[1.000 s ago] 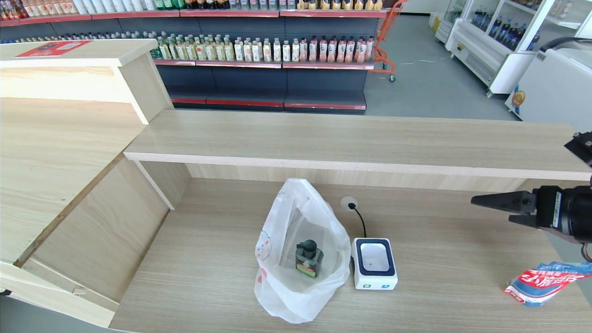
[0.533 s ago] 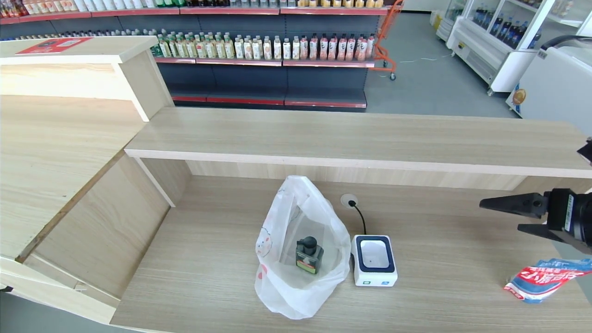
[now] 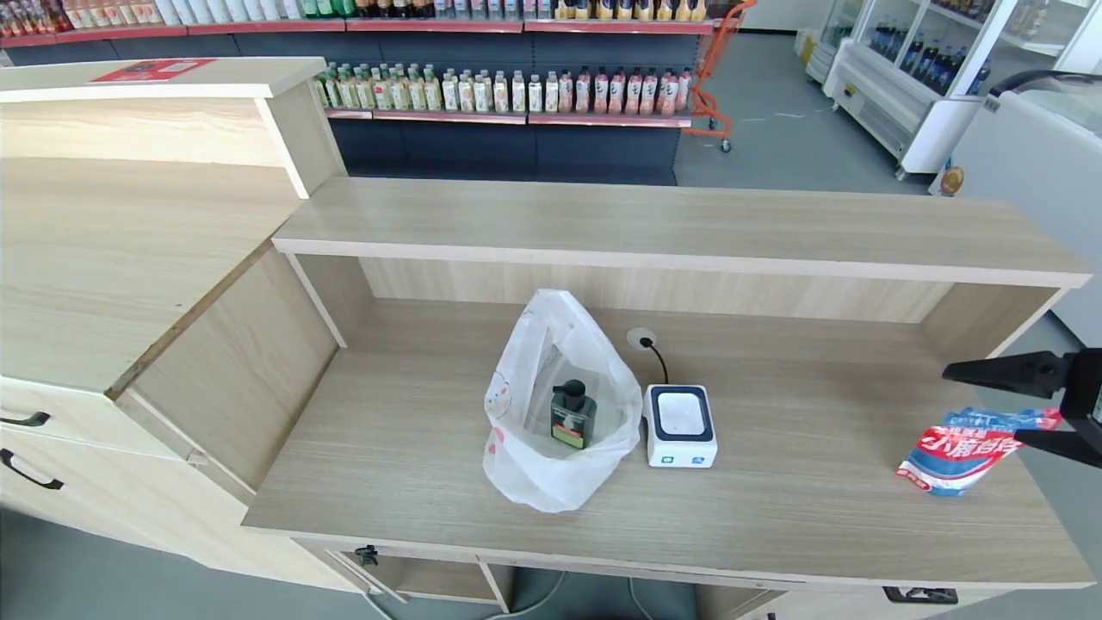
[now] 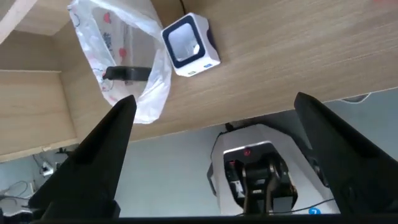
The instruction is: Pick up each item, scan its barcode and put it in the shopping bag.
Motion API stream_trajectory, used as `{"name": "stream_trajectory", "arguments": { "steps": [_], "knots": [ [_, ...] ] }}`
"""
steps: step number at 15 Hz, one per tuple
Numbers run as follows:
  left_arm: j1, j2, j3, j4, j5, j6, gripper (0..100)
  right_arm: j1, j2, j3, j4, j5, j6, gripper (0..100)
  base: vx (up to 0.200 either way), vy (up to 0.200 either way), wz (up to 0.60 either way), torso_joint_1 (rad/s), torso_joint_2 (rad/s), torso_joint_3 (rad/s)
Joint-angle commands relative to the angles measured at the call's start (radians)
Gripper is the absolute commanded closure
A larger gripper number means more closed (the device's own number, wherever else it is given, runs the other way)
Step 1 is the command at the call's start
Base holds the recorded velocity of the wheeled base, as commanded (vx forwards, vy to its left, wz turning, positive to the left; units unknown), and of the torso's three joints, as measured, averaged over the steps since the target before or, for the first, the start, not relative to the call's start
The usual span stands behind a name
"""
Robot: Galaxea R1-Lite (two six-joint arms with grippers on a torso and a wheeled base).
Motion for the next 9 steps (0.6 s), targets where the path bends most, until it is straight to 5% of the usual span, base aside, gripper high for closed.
{"name": "stream_trajectory", "arguments": {
  "steps": [1,4,9],
  "knots": [
    [0.0,0.0,0.0,-0.001,-0.001,0.002,0,-0.085,0.038,-0.005,-0.002,-0.04,0.02,0,0.0,-0.2,0.0,0.007,0.0,0.002],
    [0.0,0.0,0.0,-0.001,-0.001,0.002,0,-0.163,0.121,-0.082,0.001,-0.093,0.148,0,0.0,-0.2,0.0,0.01,0.0,-0.001],
    [0.0,0.0,0.0,-0.001,-0.001,0.005,0,-0.242,0.185,-0.162,0.1,-0.098,0.172,0,0.0,-0.2,0.0,0.004,0.0,0.0]
  ]
}}
